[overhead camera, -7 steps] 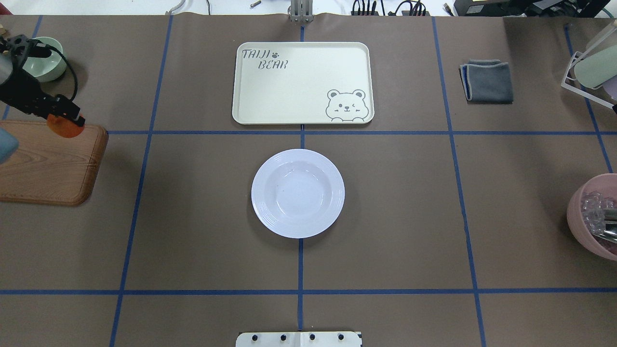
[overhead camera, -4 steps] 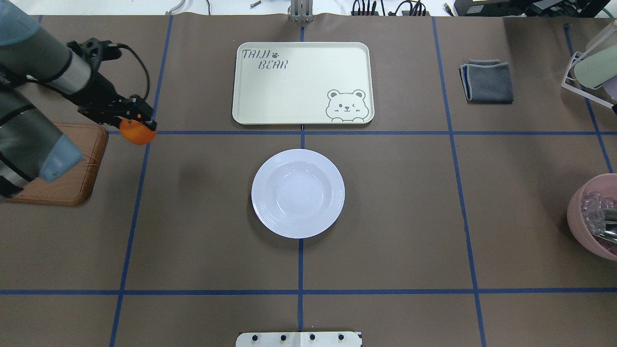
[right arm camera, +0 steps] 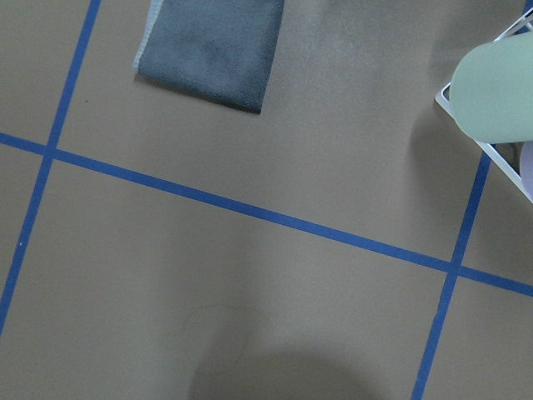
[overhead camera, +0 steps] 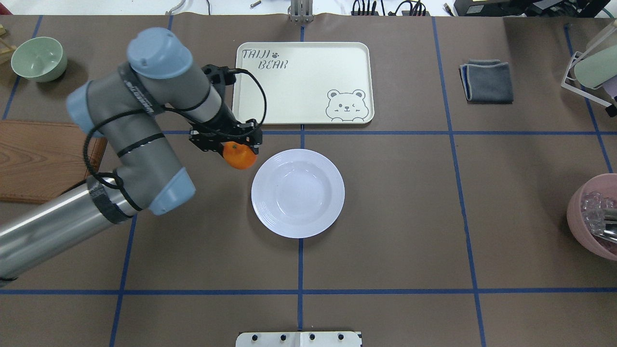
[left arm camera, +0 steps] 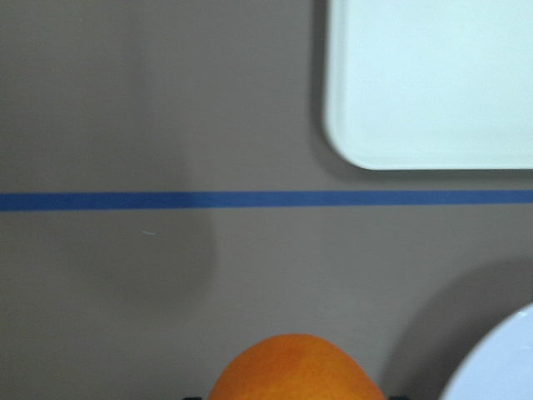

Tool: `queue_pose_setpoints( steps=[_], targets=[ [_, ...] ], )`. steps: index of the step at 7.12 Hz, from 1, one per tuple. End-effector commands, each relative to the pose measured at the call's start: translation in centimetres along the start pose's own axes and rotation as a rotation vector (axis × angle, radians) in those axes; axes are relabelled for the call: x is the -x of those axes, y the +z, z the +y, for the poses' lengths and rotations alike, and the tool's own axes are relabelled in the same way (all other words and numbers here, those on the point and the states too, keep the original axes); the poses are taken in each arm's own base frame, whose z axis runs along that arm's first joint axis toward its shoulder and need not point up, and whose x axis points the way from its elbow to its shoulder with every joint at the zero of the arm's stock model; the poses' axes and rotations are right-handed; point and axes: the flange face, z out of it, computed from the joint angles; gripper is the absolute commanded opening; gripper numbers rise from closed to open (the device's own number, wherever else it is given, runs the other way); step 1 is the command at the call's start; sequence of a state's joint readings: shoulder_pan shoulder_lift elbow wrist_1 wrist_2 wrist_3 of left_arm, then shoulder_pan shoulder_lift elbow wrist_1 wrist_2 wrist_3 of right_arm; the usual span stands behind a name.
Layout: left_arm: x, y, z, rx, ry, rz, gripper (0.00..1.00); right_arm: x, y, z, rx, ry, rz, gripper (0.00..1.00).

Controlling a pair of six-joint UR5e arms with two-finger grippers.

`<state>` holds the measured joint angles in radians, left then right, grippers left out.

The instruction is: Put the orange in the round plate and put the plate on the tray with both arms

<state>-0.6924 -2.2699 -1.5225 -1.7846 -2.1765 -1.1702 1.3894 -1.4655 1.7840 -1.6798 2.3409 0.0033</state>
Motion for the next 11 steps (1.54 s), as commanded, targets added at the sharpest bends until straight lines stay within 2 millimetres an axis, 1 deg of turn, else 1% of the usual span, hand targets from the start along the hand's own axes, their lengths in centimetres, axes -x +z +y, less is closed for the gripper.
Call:
queue_pose_setpoints(
  steps=[1,2,3,4,6,7,8,9,10,11],
  targets=[
    [-8.2,4.7,3.6,-0.001,-0.022,-0.034,0.00,0.2,0.1,-0.1,0.001,-0.002,-0.001,1.00],
    [-9.3,6.1,5.0,-0.007,-0.011,-0.045,0.00,0.3,0.3,-0.1,0.004,-0.003,-0.001,1.00],
    [-9.3,7.2,5.7,-0.008,-0.006,-0.061,0.00,0.3,0.3,-0.1,0.004,-0.003,-0.001,1.00],
    [-9.4,7.8,6.0,-0.008,-0.002,-0.068,0.00,0.3,0.4,0.0,0.007,-0.003,-0.002,1.00],
    [-9.6,8.1,6.5,-0.005,-0.022,-0.069,0.00,0.4,0.5,-0.1,0.009,-0.005,-0.002,1.00],
    [-9.8,8.0,6.5,-0.007,-0.023,-0.065,0.09,0.5,0.4,-0.2,0.008,-0.006,-0.002,1.00],
    [-9.8,8.0,6.5,-0.007,-0.023,-0.065,0.69,0.7,0.5,-0.5,0.008,-0.010,-0.003,1.00],
    [-9.7,8.1,6.5,-0.007,-0.022,-0.065,0.76,0.6,0.8,-0.6,0.014,-0.008,-0.004,1.00],
    [-9.8,8.0,6.5,-0.007,-0.021,-0.064,0.95,0.7,1.0,-0.9,0.014,-0.013,-0.005,1.00],
    [-9.7,7.9,6.5,-0.009,-0.020,-0.060,0.97,1.7,1.5,-1.2,0.019,0.018,-0.011,1.00]
  ],
)
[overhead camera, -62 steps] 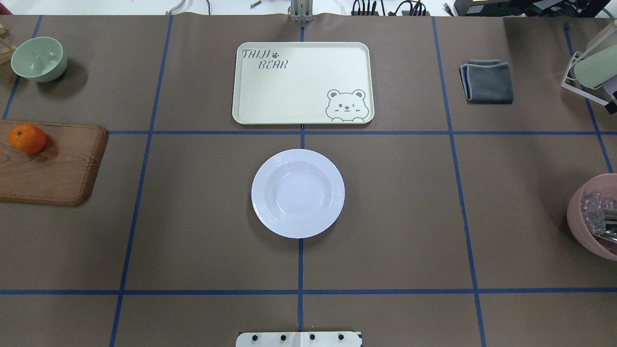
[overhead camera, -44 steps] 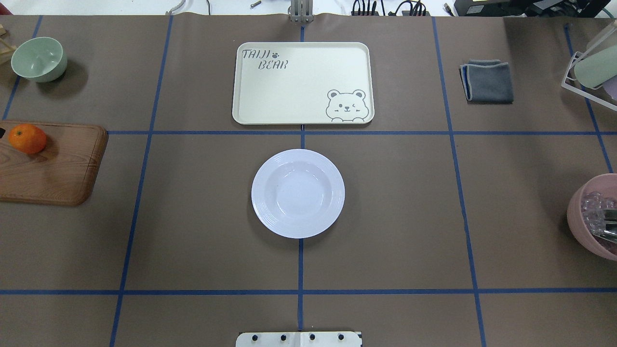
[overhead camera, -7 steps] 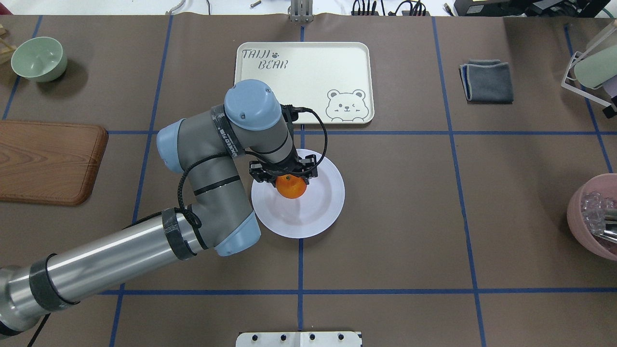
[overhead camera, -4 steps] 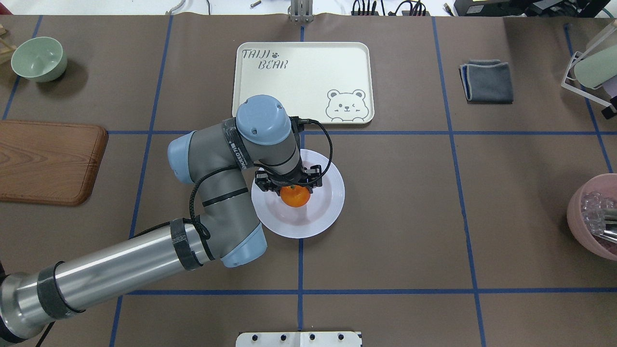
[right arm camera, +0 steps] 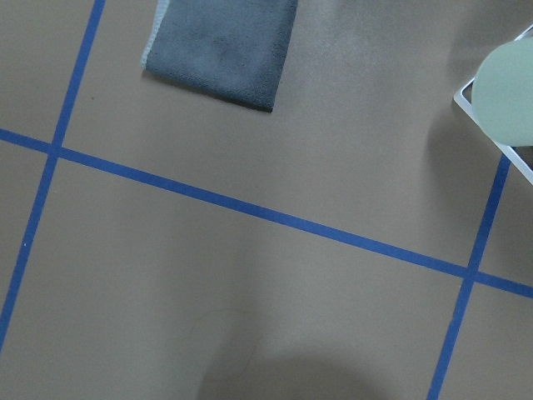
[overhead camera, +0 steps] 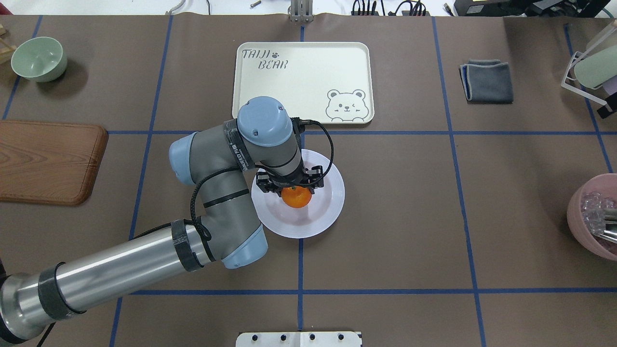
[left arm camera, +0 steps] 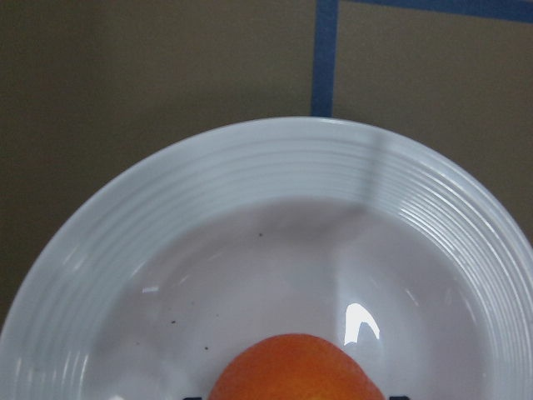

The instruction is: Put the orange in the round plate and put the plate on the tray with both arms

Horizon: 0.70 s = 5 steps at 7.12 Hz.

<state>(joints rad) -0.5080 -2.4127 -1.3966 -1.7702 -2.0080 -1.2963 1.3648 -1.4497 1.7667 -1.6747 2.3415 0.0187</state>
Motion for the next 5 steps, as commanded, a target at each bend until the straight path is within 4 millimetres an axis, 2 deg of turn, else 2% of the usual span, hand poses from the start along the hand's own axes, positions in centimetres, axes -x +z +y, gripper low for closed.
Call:
queue_pose_setpoints(
  steps=[1,2,3,4,5],
  targets=[
    [0.2,-0.1,-0.1,-0.003,0.000,0.002,0.97,2.3,1.0,-1.1,-0.005,0.037,-0.013,1.00],
    [0.2,-0.5,-0.4,-0.008,-0.001,0.007,0.97,3.3,2.0,-1.4,-0.004,0.042,-0.024,1.00],
    [0.5,-1.7,-1.2,-0.020,-0.003,0.020,0.97,5.3,3.2,-1.9,-0.006,0.044,-0.038,1.00],
    [2.1,-3.9,-2.0,-0.042,-0.004,0.042,0.97,8.6,4.8,-2.3,-0.025,0.067,-0.086,1.00],
    [5.8,-5.0,-2.2,-0.058,0.018,0.041,0.97,13.0,6.9,-2.6,-0.037,0.114,-0.148,1.00]
  ],
)
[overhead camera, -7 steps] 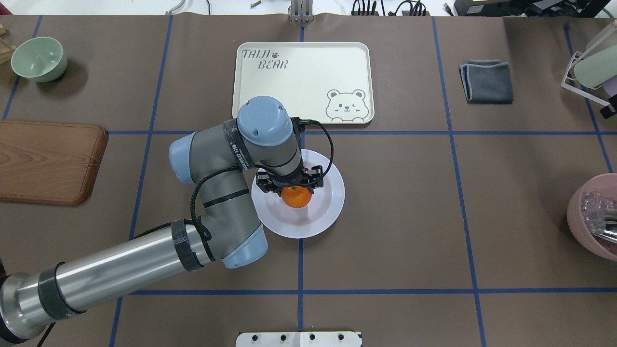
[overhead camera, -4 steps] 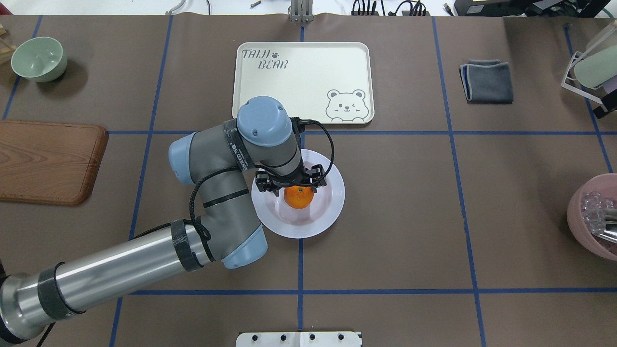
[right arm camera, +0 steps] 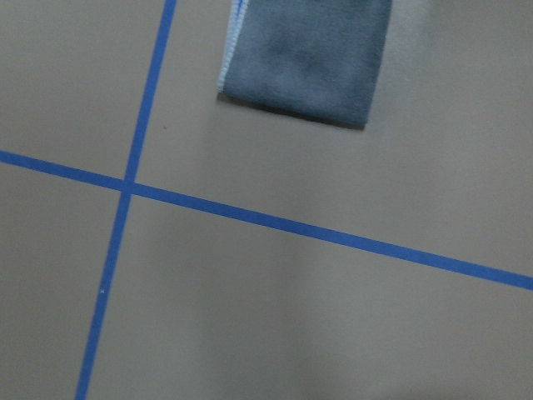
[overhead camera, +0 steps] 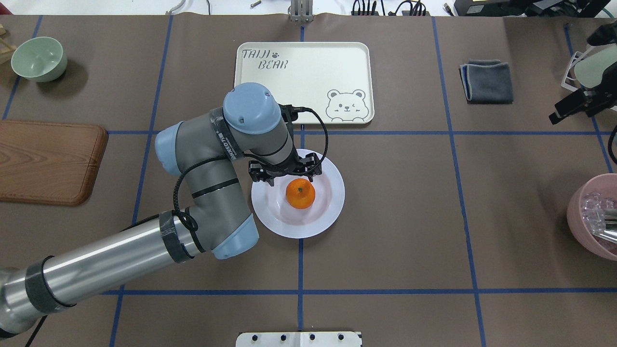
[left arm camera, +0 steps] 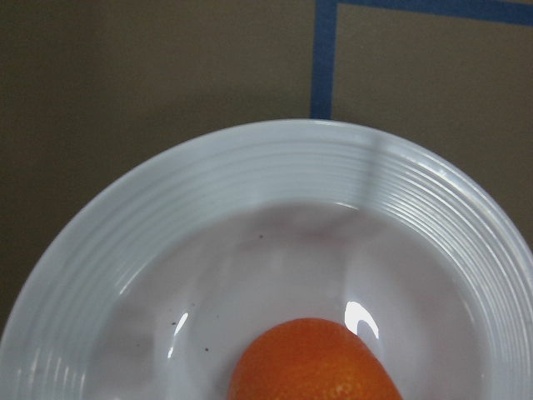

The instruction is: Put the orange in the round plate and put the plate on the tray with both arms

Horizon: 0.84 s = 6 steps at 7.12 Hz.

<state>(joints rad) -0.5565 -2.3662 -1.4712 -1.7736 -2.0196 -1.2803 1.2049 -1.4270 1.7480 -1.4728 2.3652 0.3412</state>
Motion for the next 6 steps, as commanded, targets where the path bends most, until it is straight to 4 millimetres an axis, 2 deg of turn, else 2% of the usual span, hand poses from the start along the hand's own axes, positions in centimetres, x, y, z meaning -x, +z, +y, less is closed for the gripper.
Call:
queue_pose_setpoints(
  steps=[1,2,3,4,5,6],
  targets=[
    [6.2,-3.4,-2.3,0.010,0.035,0.018,0.97,8.3,3.7,-0.8,-0.032,0.116,-0.136,1.00],
    [10.0,-5.1,-3.6,0.035,0.039,0.029,0.97,13.1,5.3,-0.5,-0.016,0.152,-0.202,1.00],
    [13.7,-6.8,-3.9,0.020,0.079,0.028,0.97,18.3,6.8,-0.1,0.010,0.208,-0.267,1.00],
    [17.3,-7.6,-4.1,0.028,0.105,0.020,0.97,22.4,8.0,0.0,0.023,0.239,-0.333,1.00],
    [18.9,-8.5,-4.7,0.037,0.102,0.028,0.97,24.2,9.6,0.5,0.030,0.242,-0.393,1.00],
    [19.0,-8.5,-4.8,0.037,0.101,0.027,0.97,25.9,11.1,1.4,0.032,0.237,-0.454,1.00]
  ],
)
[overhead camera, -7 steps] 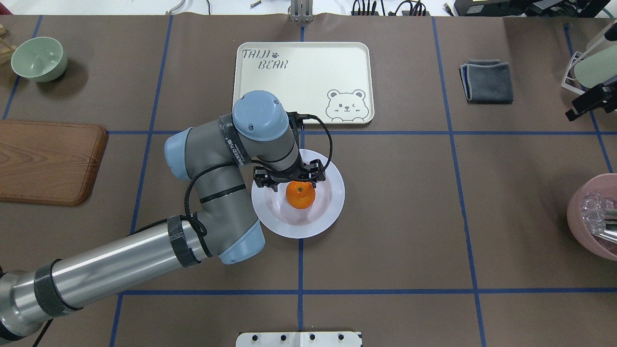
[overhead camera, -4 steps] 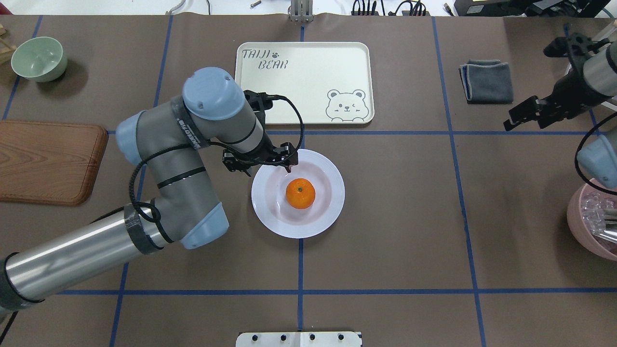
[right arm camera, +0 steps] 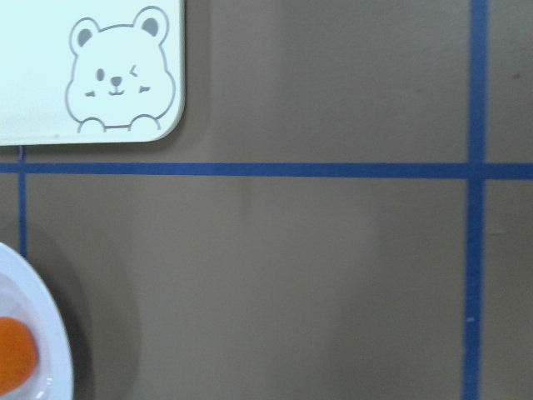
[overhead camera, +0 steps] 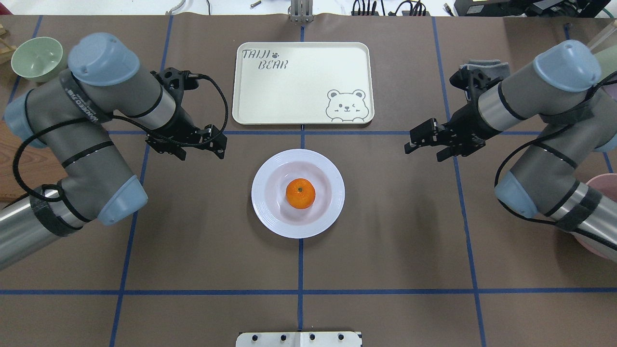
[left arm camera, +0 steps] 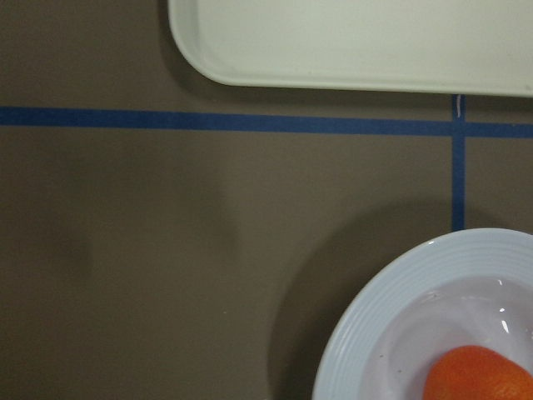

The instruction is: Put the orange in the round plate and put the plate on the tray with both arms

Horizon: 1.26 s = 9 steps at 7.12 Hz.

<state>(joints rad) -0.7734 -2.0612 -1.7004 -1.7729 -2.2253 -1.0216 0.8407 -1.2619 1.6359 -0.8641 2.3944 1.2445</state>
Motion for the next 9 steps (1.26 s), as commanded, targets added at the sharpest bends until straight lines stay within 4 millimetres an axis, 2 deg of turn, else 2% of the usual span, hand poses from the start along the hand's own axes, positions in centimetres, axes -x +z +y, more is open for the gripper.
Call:
queue_pose_setpoints(
  steps=[1,2,3,4,6,7,8,9],
  targets=[
    [1.2,-0.7,-0.2,0.001,0.002,0.003,0.97,0.6,4.4,1.8,-0.018,0.002,-0.124,1.00],
    [1.2,-0.7,-0.3,0.000,0.003,0.003,0.97,0.1,5.6,1.6,-0.034,-0.021,-0.176,1.00],
    [1.3,-0.8,-0.3,-0.001,0.002,0.003,0.97,1.3,6.0,1.7,-0.029,0.024,-0.224,1.00],
    [1.3,-0.8,-0.3,-0.001,0.001,0.002,0.97,2.3,6.4,2.4,-0.042,0.055,-0.266,1.00],
    [1.3,-0.9,-0.4,-0.003,0.000,0.001,0.97,1.7,8.1,3.7,-0.090,0.120,-0.372,1.00],
    [1.4,-0.9,-0.5,-0.003,-0.002,-0.001,0.97,0.9,10.2,4.9,-0.119,0.137,-0.424,1.00],
    [1.6,-1.1,-0.7,-0.007,-0.006,-0.001,0.97,1.3,11.7,6.3,-0.144,0.148,-0.476,1.00],
    [1.7,-1.2,-0.8,-0.009,-0.008,-0.002,0.97,2.1,12.1,6.7,-0.142,0.144,-0.486,1.00]
  ],
)
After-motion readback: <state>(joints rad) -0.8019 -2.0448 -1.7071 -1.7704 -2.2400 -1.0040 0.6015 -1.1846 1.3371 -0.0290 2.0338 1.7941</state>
